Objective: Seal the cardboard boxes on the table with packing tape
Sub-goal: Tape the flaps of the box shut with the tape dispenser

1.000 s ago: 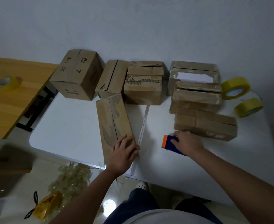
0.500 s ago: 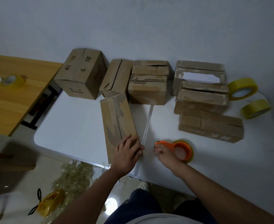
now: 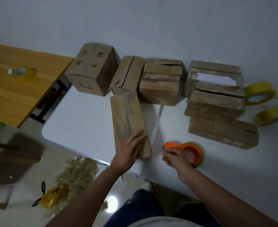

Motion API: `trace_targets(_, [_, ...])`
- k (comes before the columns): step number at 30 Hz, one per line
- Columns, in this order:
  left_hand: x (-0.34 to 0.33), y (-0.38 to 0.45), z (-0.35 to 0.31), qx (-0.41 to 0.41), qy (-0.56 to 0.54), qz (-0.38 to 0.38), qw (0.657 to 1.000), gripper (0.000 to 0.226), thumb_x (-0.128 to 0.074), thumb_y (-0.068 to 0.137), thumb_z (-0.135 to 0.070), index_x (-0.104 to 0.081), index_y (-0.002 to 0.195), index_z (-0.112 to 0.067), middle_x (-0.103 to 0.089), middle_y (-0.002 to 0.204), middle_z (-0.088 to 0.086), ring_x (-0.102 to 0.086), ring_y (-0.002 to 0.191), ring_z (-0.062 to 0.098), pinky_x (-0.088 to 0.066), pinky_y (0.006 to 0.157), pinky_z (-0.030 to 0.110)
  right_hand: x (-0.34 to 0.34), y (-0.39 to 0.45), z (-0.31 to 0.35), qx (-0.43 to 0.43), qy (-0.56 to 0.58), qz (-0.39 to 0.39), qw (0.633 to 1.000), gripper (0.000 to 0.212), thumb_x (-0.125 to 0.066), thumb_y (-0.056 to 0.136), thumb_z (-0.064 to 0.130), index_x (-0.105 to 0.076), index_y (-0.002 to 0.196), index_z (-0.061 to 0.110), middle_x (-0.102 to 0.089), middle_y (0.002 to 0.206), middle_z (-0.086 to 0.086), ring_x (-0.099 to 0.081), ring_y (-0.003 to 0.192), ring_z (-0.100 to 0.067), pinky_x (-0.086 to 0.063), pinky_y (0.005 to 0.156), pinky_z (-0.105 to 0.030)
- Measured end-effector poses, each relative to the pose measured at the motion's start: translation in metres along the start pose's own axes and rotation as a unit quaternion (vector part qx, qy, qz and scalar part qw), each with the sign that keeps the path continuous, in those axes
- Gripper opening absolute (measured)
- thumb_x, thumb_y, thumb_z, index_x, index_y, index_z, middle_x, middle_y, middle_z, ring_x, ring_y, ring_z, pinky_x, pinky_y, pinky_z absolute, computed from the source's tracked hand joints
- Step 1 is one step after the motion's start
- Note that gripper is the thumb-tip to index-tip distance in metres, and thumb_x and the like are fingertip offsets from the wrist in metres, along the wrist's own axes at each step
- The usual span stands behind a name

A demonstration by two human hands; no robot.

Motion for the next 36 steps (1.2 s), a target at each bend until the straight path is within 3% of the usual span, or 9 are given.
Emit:
trace_targets(3, [-0.009,-0.014,0.019,-0.01,0.095,0.051,0.994,0.051,-0.021,0.106,-0.044,-0.034,0.153,-0.028,-0.022,0.163,-0.009,-0.013,0.151,0.008,-0.017,0.122,0.04,0.005,-0.007,0.007,0.03,-0.007,-0.026,0.999,0.012,-0.061,0.092,0.005,-0.065,0.102,0.01,-0.066,0.095,-0.008,-0.064,0.085,-0.017,-0.05,0.076,-0.027])
trace_targets(8, [-0.018,-0.021,0.019,-0.033,0.188,0.072,0.979,0.059,-0.018,0.105,-0.054,-0.02,0.157,-0.026,-0.013,0.165,-0.006,-0.003,0.153,0.011,-0.01,0.122,0.039,0.007,-0.013,0.015,0.067,-0.023,-0.029,0.997,0.009,-0.063,0.091,0.005,-0.066,0.095,0.012,-0.066,0.092,-0.006,-0.062,0.083,-0.016,-0.048,0.073,-0.025])
trace_targets(18, [-0.019,-0.021,0.014,-0.067,0.266,0.039,0.961,0.068,-0.028,0.1,-0.06,-0.035,0.153,-0.017,-0.03,0.16,0.004,-0.028,0.148,0.022,-0.024,0.117,0.044,0.008,-0.011,0.015,0.09,-0.033,-0.025,0.995,0.009,-0.064,0.091,0.01,-0.068,0.091,0.017,-0.068,0.094,-0.007,-0.061,0.088,-0.017,-0.047,0.074,-0.026])
trace_targets(28, [-0.022,-0.021,0.006,-0.069,0.303,0.06,0.949,0.078,-0.038,0.092,-0.062,-0.032,0.154,-0.015,-0.031,0.16,0.008,-0.03,0.147,0.028,-0.029,0.116,0.046,0.006,-0.002,0.017,0.137,-0.035,-0.029,0.989,0.01,-0.066,0.09,0.019,-0.069,0.091,0.01,-0.069,0.082,-0.004,-0.061,0.083,-0.012,-0.044,0.074,-0.022])
trace_targets(32, [-0.015,-0.007,-0.009,-0.024,0.287,0.044,0.957,0.074,-0.039,0.091,-0.07,-0.045,0.141,-0.016,-0.052,0.138,0.011,-0.05,0.123,0.032,-0.047,0.101,0.046,0.006,0.004,0.017,0.164,-0.059,-0.037,0.984,0.008,-0.066,0.09,0.018,-0.069,0.088,0.011,-0.069,0.08,-0.001,-0.063,0.083,-0.014,-0.046,0.075,-0.023])
trace_targets(36, [-0.023,-0.001,-0.011,-0.01,0.317,0.041,0.948,0.075,-0.044,0.089,-0.069,-0.043,0.141,-0.016,-0.054,0.13,0.014,-0.053,0.116,0.033,-0.048,0.095,0.046,0.006,0.01,0.023,0.191,-0.075,-0.039,0.978,0.007,-0.066,0.091,0.017,-0.068,0.089,0.01,-0.069,0.086,-0.006,-0.064,0.088,-0.021,-0.048,0.078,-0.025])
Point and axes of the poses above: each hand's wrist, its own y-axis towards the middle knuckle, its own x-axis out of the back of the hand, z = x × y, the point moved 10 cm from there along y, towards the middle knuckle
